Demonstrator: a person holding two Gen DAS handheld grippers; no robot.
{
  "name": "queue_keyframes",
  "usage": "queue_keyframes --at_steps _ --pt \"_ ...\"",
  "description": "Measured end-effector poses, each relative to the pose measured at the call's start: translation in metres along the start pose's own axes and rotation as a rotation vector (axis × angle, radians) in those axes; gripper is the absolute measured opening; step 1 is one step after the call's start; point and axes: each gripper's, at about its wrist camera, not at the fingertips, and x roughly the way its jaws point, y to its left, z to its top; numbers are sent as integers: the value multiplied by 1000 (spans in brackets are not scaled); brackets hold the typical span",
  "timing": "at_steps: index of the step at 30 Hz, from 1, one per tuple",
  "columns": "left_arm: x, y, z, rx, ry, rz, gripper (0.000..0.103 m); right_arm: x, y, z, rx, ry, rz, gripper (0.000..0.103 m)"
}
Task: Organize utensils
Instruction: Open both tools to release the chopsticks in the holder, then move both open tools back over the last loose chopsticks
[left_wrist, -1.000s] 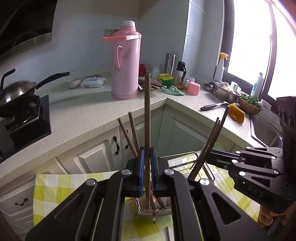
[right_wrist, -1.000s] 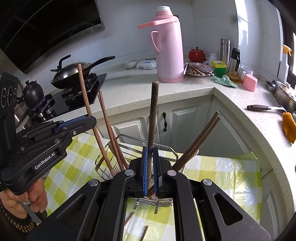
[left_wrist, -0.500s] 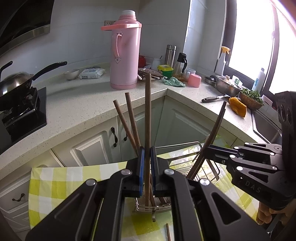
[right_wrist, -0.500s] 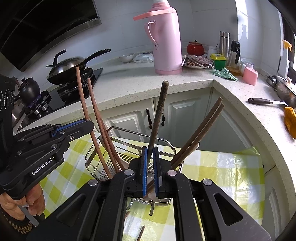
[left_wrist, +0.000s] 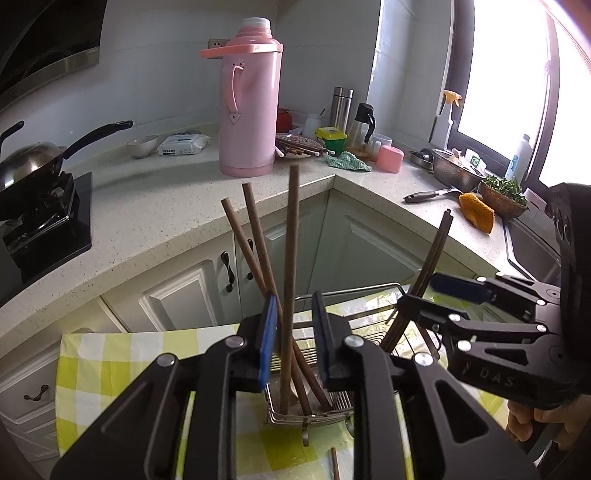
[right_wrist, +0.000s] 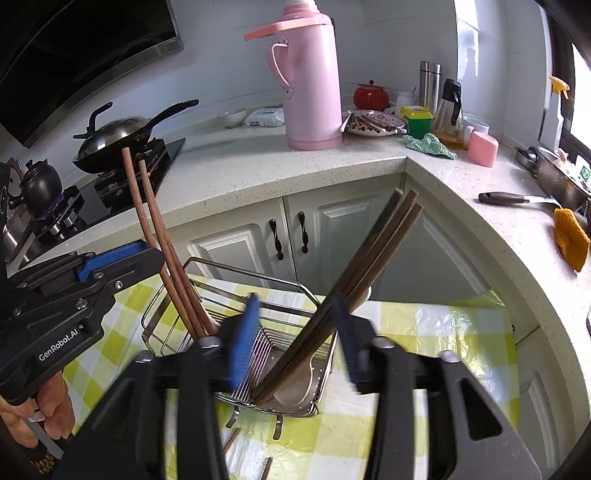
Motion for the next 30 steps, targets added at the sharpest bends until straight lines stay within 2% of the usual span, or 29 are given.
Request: queue_keyframes --at_steps 1,3,9,11,15,21,26,30 --pt "-1 0 0 1 -1 0 20 -4 1 0 -10 -24 -14 73" --pt "-3 -1 0 2 -9 1 26 -10 4 1 -34 -53 -31 73" --pt "-21 -2 -5 8 -37 -7 28 -39 -1 -6 -34 -128 -62 74" --pt "-28 -4 -11 10 -40 -16 28 -47 -5 -13 -24 -142 -63 75" --pt "-43 -4 -31 5 -43 -23 36 -56 -16 -43 4 -134 -75 76" --pt "-53 -12 -87 11 5 -36 45 -48 -30 -115 71 -42 -62 79" --pt "-48 -15 -155 -15 91 -61 45 -36 -32 -182 104 66 -55 79" --pt "-39 -22 -207 -17 169 -87 45 -36 -27 -221 99 104 -64 79"
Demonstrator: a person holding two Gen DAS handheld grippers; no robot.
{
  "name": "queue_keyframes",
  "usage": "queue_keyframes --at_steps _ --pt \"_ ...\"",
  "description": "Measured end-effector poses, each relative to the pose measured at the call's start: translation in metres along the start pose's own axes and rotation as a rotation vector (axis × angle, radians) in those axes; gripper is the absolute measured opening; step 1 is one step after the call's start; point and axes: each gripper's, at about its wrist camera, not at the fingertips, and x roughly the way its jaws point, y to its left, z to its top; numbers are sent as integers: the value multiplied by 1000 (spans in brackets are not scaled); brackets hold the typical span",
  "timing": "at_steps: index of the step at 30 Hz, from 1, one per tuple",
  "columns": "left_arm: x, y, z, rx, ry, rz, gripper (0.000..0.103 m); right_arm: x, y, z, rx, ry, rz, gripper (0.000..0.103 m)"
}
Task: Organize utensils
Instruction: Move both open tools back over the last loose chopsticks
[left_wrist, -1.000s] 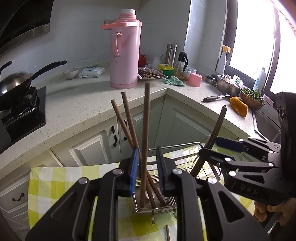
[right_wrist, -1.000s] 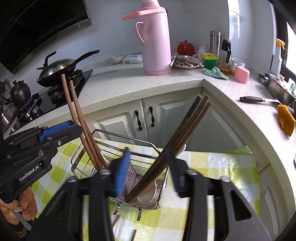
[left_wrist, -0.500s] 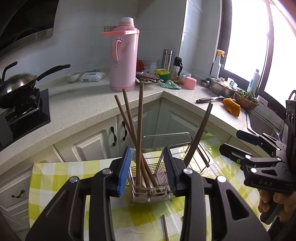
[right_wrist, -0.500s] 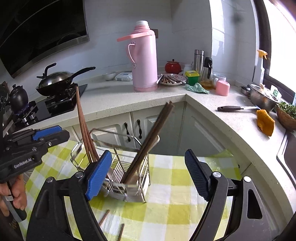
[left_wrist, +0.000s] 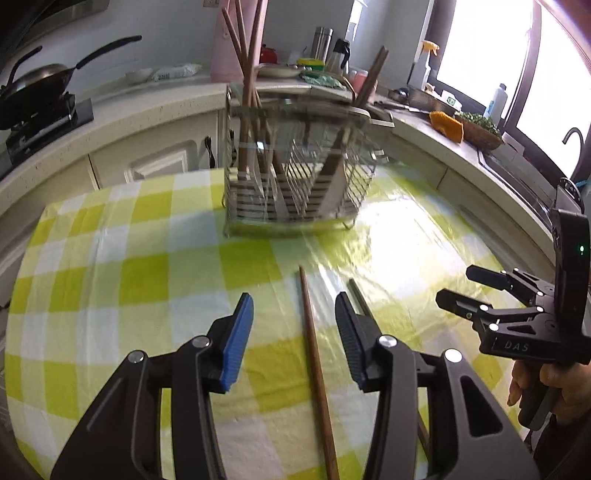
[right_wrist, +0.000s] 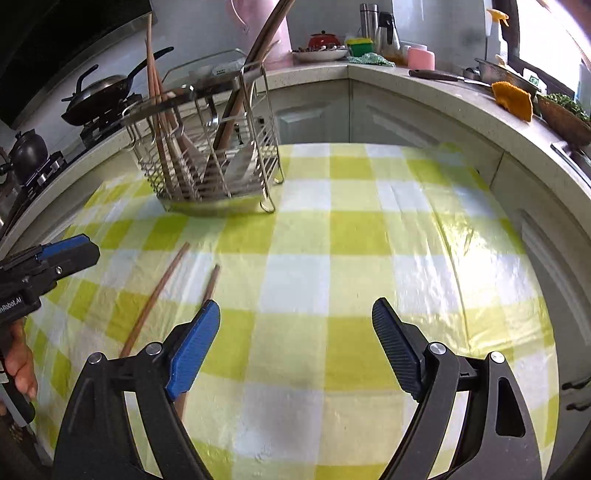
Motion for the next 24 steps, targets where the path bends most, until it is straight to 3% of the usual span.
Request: queue_keyframes --at_steps 5,7,13,17,24 --pt "19 -9 -35 14 78 -22 44 -5 -1 -29 10 22 40 79" --pt "26 -14 -40 40 101 -9 38 -5 -2 -36 19 35 47 80" --pt "45 -25 -39 98 150 56 26 -2 -1 -50 -5 69 32 81" --pt "50 -32 -35 148 163 111 13 -3 2 -51 -10 69 29 81" --pt "45 -22 -35 131 167 104 8 4 29 -43 -59 73 58 81"
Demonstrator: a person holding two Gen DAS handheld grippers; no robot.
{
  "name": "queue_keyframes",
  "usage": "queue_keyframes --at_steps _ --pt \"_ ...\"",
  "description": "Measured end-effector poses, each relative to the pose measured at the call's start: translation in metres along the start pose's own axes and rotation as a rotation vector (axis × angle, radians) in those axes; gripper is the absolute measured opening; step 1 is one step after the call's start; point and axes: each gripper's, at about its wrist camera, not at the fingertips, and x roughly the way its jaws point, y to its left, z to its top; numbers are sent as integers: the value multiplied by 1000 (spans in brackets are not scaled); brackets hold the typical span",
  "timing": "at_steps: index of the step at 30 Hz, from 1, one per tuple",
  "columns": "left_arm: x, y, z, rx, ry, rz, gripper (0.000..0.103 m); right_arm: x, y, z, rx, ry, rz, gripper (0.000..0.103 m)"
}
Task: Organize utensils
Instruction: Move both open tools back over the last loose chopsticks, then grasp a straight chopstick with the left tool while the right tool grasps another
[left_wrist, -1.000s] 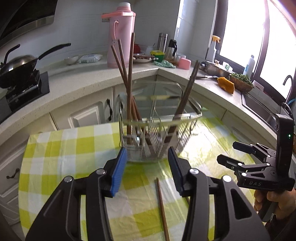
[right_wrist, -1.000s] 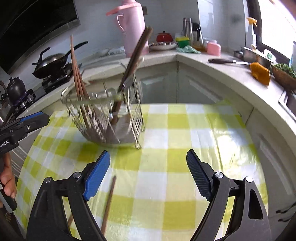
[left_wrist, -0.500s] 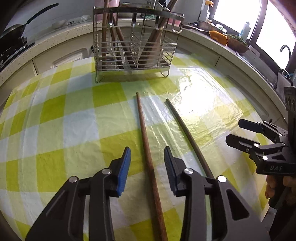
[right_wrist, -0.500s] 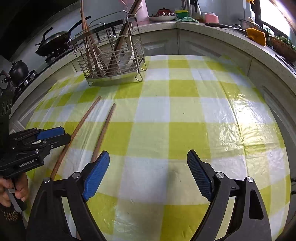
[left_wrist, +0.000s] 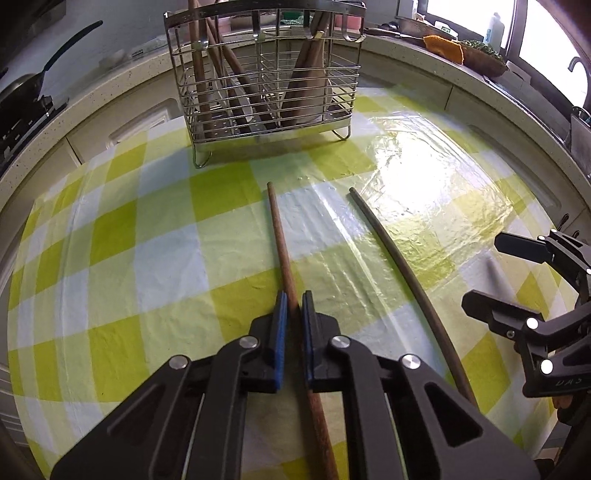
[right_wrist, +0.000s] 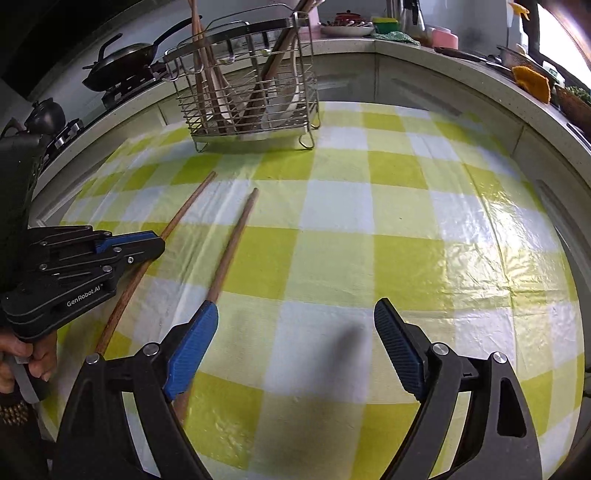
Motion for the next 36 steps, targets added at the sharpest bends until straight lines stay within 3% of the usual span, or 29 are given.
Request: queue_keyframes --at_steps 6,16,20,28,31,36 --pt "-8 28 -12 -43 -4 14 8 11 23 9 -35 13 13 80" --pt "-20 56 -30 -88 -19 37 8 25 44 17 -78 35 -25 50" --pt "-22 63 -34 -99 -23 33 8 28 52 18 -115 37 -48 45" --pt "-22 64 -32 -102 -13 22 11 29 56 20 -118 35 -22 17" --pt "-20 63 -30 -101 -12 26 17 28 53 21 -105 31 -6 12" --pt "-16 57 -25 -61 -6 66 17 27 49 20 -97 24 9 10"
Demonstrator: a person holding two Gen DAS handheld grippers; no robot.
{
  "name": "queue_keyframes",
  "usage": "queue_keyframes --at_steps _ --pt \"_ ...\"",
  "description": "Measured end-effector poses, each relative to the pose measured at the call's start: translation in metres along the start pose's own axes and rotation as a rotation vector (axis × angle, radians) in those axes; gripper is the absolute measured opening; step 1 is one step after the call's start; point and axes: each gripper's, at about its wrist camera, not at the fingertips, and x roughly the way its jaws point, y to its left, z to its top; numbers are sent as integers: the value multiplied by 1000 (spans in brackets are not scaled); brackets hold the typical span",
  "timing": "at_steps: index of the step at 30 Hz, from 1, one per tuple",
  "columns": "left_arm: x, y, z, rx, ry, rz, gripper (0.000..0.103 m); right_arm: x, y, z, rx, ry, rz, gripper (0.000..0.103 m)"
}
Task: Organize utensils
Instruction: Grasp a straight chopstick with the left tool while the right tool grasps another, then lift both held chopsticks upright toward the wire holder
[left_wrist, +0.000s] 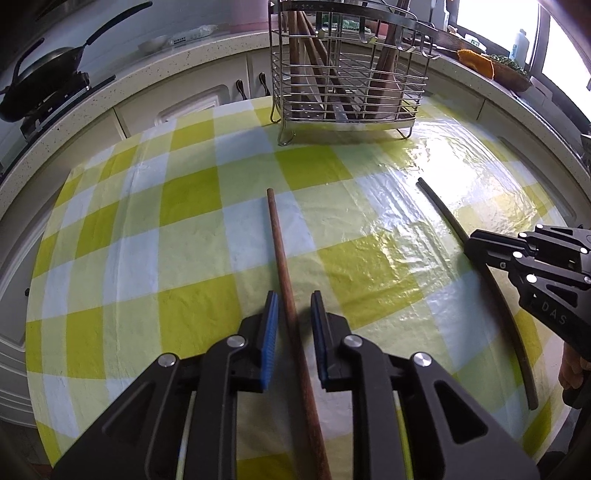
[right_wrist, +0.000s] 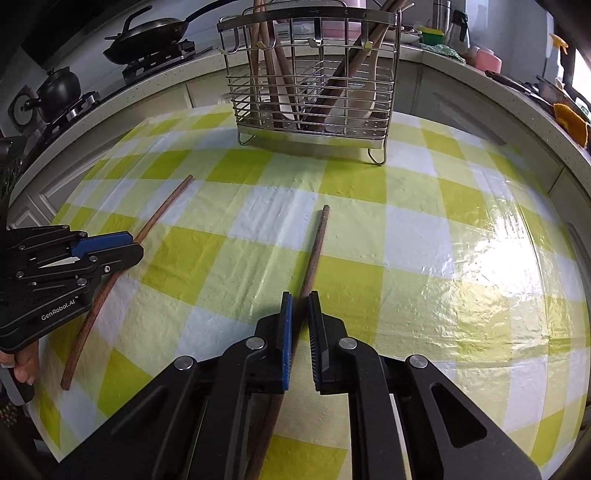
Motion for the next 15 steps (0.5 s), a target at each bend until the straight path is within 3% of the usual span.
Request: queue_keyframes --at_steps 3,15 --pt "1 1 3 2 7 7 8 -1 -4 1 13 0 9 9" --pt "-60 -2 11 -33 -128 -46 7 -51 -13 9 18 -90 7 9"
